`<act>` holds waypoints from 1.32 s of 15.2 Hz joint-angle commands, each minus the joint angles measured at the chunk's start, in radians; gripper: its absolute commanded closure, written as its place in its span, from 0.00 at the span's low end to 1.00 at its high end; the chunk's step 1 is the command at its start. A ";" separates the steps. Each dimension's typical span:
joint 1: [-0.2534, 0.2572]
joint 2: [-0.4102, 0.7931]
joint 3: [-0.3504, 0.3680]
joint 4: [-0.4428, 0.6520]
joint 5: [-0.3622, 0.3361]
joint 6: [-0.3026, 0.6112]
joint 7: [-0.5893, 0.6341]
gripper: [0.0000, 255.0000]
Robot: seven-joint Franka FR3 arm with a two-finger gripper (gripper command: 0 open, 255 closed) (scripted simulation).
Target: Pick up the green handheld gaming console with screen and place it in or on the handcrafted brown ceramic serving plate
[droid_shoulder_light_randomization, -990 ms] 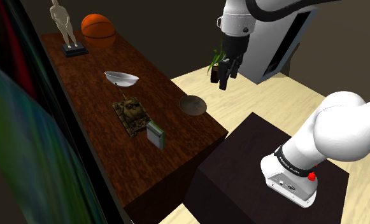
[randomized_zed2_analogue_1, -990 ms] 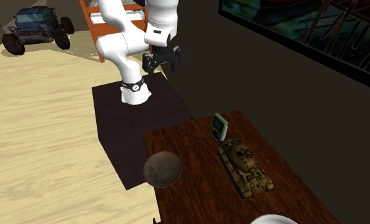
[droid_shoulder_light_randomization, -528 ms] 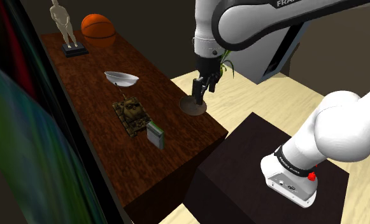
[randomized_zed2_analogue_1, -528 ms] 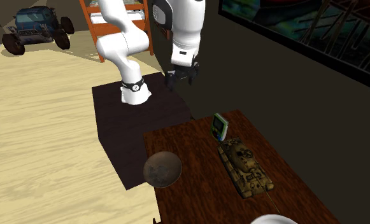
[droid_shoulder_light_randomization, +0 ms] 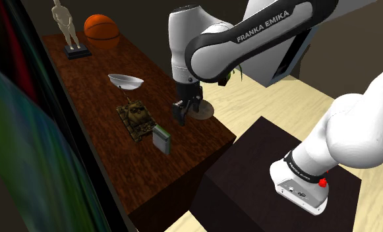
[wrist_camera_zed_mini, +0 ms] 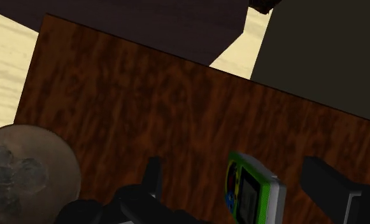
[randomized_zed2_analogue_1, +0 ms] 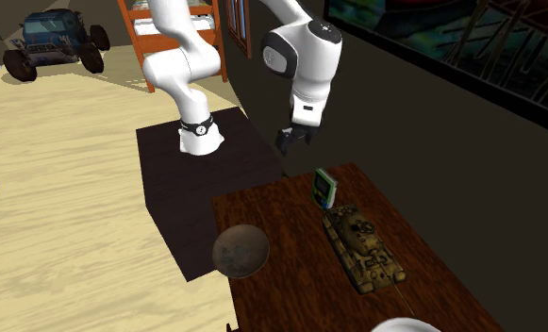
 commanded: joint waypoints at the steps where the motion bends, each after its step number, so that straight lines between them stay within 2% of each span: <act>1: 0.012 0.077 0.015 0.037 -0.019 0.041 0.035 0.00; 7: 0.063 0.300 0.033 0.178 -0.093 0.119 0.136 0.00; 14: 0.074 0.358 0.024 0.144 -0.115 0.207 0.151 0.00; 20: 0.075 0.363 0.023 0.142 -0.117 0.214 0.153 0.00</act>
